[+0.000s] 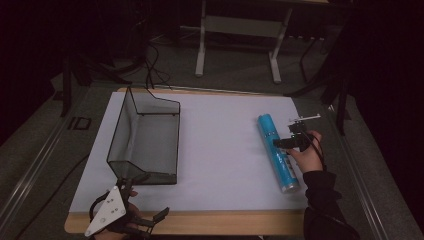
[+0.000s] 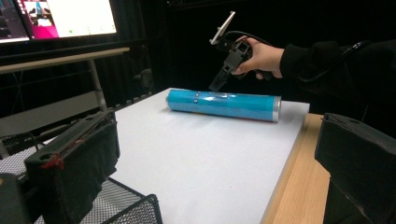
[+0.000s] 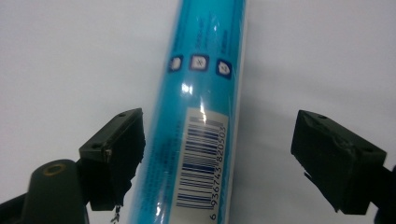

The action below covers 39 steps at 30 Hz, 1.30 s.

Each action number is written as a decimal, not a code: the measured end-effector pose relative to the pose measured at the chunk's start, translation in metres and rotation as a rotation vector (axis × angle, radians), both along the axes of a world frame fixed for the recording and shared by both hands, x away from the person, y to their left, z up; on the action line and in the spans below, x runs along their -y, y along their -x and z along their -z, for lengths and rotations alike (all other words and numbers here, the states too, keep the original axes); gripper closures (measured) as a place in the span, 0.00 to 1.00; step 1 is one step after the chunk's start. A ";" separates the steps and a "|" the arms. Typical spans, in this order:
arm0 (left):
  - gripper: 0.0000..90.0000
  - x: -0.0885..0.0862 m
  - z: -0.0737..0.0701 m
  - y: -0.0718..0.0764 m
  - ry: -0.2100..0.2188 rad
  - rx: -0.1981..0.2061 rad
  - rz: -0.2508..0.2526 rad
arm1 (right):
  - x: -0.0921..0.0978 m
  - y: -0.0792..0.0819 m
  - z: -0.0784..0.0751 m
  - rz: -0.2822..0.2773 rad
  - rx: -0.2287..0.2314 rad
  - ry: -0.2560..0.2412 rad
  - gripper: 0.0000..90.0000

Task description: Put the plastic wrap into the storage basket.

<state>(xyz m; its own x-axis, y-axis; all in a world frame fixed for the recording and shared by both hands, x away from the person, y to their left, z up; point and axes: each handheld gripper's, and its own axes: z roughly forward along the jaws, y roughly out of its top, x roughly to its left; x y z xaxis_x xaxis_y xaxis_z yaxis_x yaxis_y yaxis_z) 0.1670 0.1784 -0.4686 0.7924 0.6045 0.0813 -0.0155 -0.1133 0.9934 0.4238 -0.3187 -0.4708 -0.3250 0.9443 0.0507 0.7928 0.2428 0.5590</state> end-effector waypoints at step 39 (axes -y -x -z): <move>0.01 0.006 0.000 0.005 -0.026 0.020 0.044 | -0.035 -0.021 0.037 0.020 -0.354 0.145 0.33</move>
